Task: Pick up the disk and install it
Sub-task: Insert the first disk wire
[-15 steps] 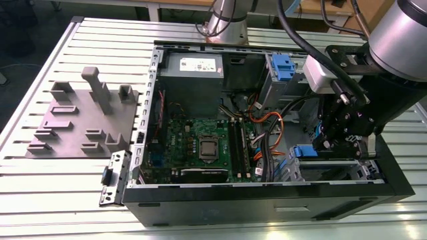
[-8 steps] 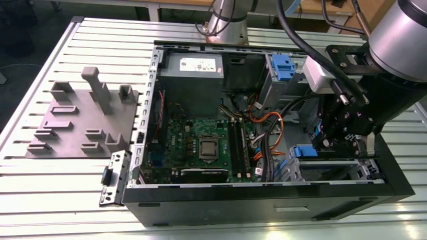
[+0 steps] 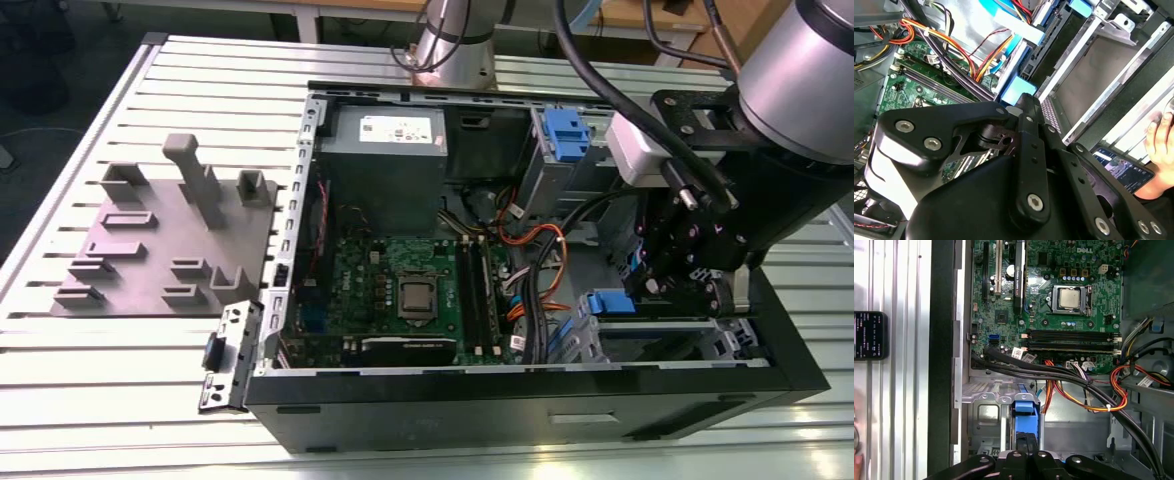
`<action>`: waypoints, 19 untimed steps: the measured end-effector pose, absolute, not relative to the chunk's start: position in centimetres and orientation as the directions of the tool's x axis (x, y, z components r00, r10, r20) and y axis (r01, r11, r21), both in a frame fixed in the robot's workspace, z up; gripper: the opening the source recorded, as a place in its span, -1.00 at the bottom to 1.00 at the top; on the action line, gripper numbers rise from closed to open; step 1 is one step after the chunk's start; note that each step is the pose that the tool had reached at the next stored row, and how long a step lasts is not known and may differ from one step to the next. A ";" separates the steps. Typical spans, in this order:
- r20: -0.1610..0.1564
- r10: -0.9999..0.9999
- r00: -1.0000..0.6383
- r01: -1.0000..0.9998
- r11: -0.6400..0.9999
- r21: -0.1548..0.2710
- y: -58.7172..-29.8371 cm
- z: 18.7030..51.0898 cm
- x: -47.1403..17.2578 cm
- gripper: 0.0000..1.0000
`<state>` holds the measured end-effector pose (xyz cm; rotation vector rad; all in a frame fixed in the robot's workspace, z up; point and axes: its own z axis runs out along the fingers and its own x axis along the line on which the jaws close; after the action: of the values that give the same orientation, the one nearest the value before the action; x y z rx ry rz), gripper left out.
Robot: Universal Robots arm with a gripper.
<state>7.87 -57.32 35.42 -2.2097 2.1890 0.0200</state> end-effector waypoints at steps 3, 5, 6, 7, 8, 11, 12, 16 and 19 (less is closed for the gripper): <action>-0.031 -0.999 0.010 -1.000 -0.009 -0.013 -57.3 35.4 8.3 -0.79; -0.031 -0.999 0.010 -1.000 -0.009 -0.013 -57.3 35.4 9.0 -0.79; -0.031 -0.999 0.010 -1.000 -0.009 -0.013 -57.3 35.4 9.3 -0.79; -0.031 -0.999 0.010 -1.000 -0.009 -0.013 -57.3 35.4 9.5 -0.79; -0.031 -0.999 0.010 -1.000 -0.009 -0.013 -57.3 35.4 9.6 -0.79; -0.031 -0.999 0.009 -1.000 -0.009 -0.013 -57.3 35.6 9.7 -0.79; -0.031 -0.999 0.009 -1.000 -0.009 -0.013 -57.3 35.8 9.7 -0.79; -0.031 -0.999 0.010 -1.000 -0.009 -0.013 -57.3 36.3 9.7 -0.79; -0.031 -0.999 0.010 -1.000 -0.009 -0.013 -57.3 36.3 9.8 -0.79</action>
<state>9.77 -57.30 36.33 -2.2097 2.1891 0.0199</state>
